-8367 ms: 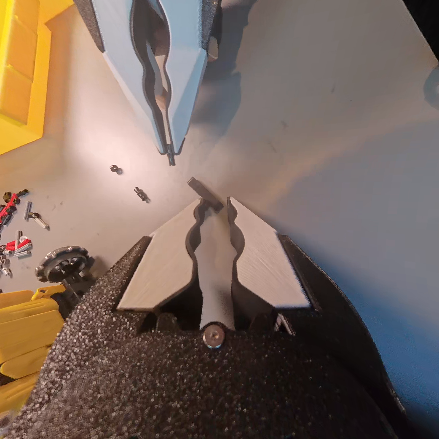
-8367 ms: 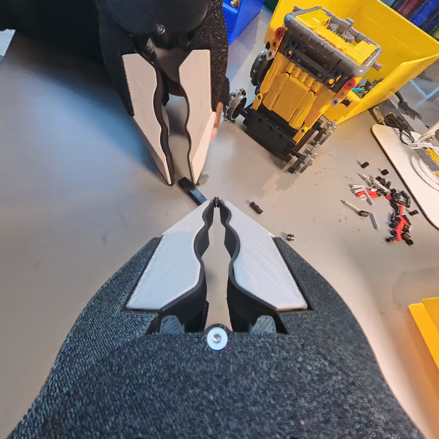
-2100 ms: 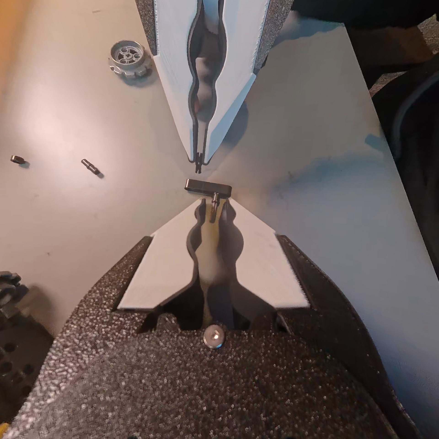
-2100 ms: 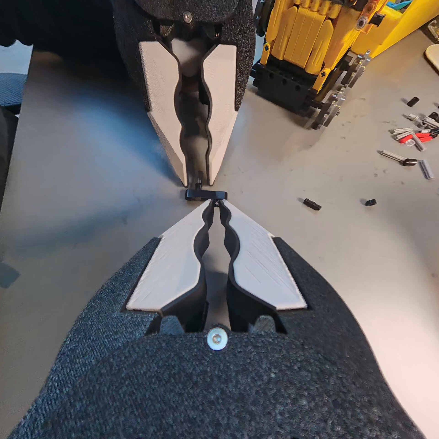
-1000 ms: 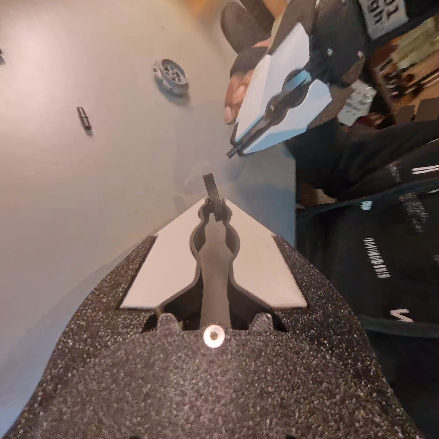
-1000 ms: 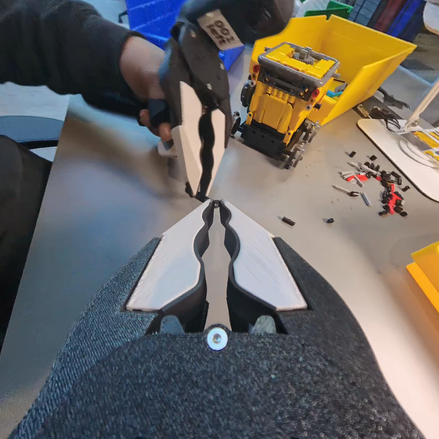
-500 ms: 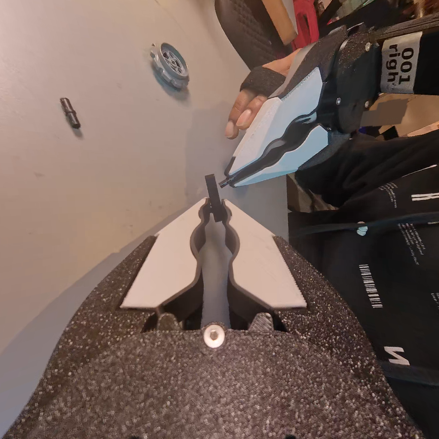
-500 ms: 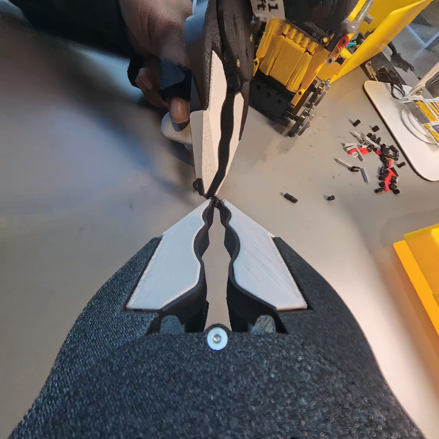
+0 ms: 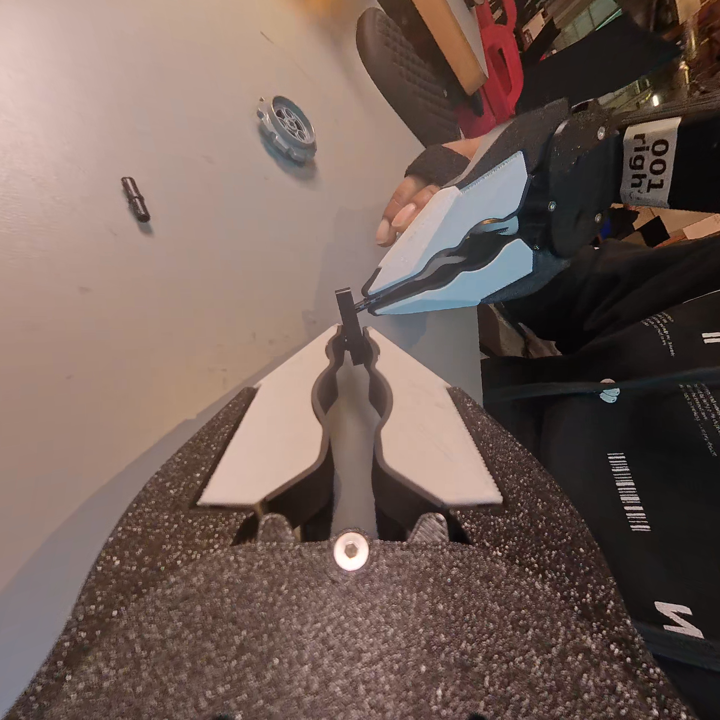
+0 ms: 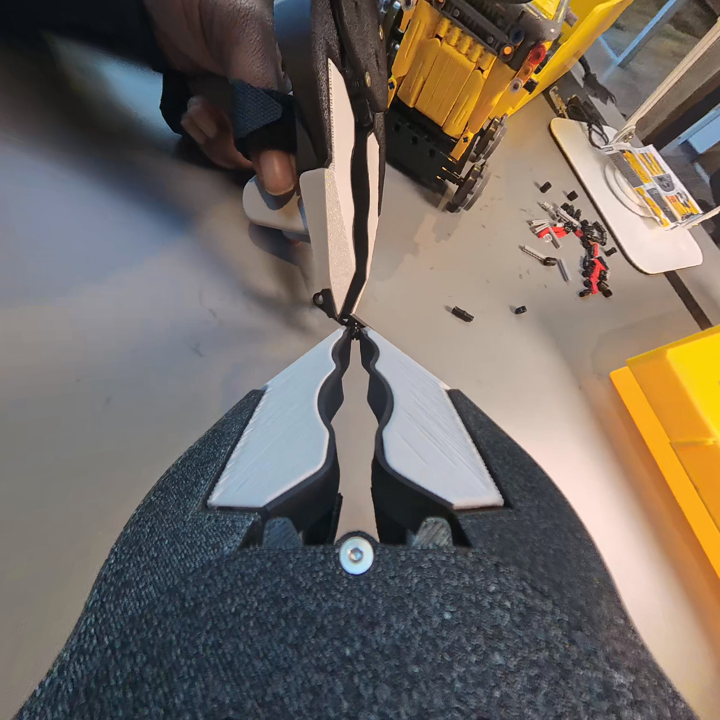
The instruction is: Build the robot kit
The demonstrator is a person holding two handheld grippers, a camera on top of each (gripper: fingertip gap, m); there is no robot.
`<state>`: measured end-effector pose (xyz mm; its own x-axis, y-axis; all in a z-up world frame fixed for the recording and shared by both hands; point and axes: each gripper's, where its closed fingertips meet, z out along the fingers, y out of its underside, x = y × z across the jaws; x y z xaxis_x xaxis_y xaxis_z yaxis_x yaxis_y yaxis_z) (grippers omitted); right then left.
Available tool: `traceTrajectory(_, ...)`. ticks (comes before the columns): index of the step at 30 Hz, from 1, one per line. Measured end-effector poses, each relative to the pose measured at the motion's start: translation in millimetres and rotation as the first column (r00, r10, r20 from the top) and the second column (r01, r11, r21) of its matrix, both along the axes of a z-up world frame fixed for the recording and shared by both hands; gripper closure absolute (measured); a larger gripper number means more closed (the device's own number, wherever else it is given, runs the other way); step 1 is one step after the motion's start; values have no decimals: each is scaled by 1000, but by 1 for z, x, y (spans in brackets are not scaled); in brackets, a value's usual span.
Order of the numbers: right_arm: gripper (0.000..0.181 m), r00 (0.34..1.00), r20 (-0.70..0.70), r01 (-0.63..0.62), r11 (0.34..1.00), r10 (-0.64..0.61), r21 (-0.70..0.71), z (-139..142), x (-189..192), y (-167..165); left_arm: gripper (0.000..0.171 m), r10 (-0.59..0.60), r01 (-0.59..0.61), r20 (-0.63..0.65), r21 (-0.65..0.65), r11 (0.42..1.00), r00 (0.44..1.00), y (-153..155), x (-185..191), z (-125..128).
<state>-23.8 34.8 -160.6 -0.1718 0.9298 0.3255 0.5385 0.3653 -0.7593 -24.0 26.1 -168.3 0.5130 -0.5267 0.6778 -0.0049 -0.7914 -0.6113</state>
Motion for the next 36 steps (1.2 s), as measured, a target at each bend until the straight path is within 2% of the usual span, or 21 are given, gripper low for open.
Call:
traceTrajectory(7,177,997,-40,67,998,-67,-8,1,-2,0,166,32,-32,-1,13,999,999,1,-2,2)
traceTrajectory(13,178,978,-80,183,975,-194,-127,5,-7,2,165,63,-64,4,38,997,998,2,-6,6)
traceTrajectory(16,178,972,-110,180,959,-208,-217,10,-8,1,165,75,-77,34,57,995,997,0,-7,11)
traceTrajectory(23,178,968,-146,173,963,-206,-207,17,-8,-4,165,122,-127,50,112,986,991,-4,-8,20)
traceTrajectory(29,178,949,-205,177,941,-241,-287,27,-12,-5,165,175,-183,65,145,972,982,-5,-10,28)
traceTrajectory(32,178,938,-205,218,935,-280,-281,29,-14,-2,166,211,-214,35,184,959,977,-3,-12,31)
traceTrajectory(36,178,922,-230,215,907,-311,-363,37,-17,-4,165,250,-246,14,246,937,968,-3,-16,38)
